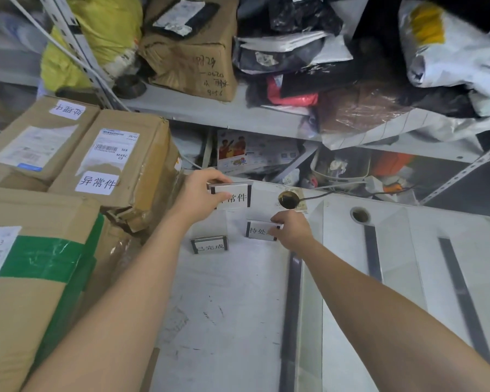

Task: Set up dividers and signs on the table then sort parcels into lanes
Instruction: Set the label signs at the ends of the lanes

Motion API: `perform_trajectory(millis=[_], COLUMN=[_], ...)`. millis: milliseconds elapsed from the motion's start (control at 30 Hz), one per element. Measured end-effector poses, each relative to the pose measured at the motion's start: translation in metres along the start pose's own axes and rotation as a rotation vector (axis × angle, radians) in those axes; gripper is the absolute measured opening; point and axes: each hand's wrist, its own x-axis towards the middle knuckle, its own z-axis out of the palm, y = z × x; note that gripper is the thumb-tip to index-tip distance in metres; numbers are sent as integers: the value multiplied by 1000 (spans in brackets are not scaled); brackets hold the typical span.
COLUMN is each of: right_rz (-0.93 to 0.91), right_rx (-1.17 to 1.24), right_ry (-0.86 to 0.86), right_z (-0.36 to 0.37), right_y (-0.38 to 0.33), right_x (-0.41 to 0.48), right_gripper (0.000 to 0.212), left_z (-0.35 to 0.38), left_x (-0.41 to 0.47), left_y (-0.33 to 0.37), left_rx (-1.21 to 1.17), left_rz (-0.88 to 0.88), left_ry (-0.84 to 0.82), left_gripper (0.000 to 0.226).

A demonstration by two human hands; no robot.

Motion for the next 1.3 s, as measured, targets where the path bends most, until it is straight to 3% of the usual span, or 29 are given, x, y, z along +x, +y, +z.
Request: perform_trajectory(millis=[133,300,433,633,967,1300], right_rz=[-62,-187,-181,-113,9,141], right_rx=[5,-95,-172,-214,-196,-124], right_ry=[24,163,237,266,303,393], right_z=[-23,-78,-130,-198,-299,-368], right_y=[-4,3,35,121,300,423], right_x=[-15,-53,-99,-186,-335,-390], right_gripper=[49,45,50,48,49,47], left_z=[-3,4,27,89,255,399], left_x=[-10,-29,-50,-99,-185,-181], left_y=[19,64,117,197,351,456], left_rx=[43,152,198,191,144,154], left_rz=[15,87,143,245,363,436], left_ry=[-7,-11,-20,-19,-85,-224], left_gripper=[24,23,24,22,19,20])
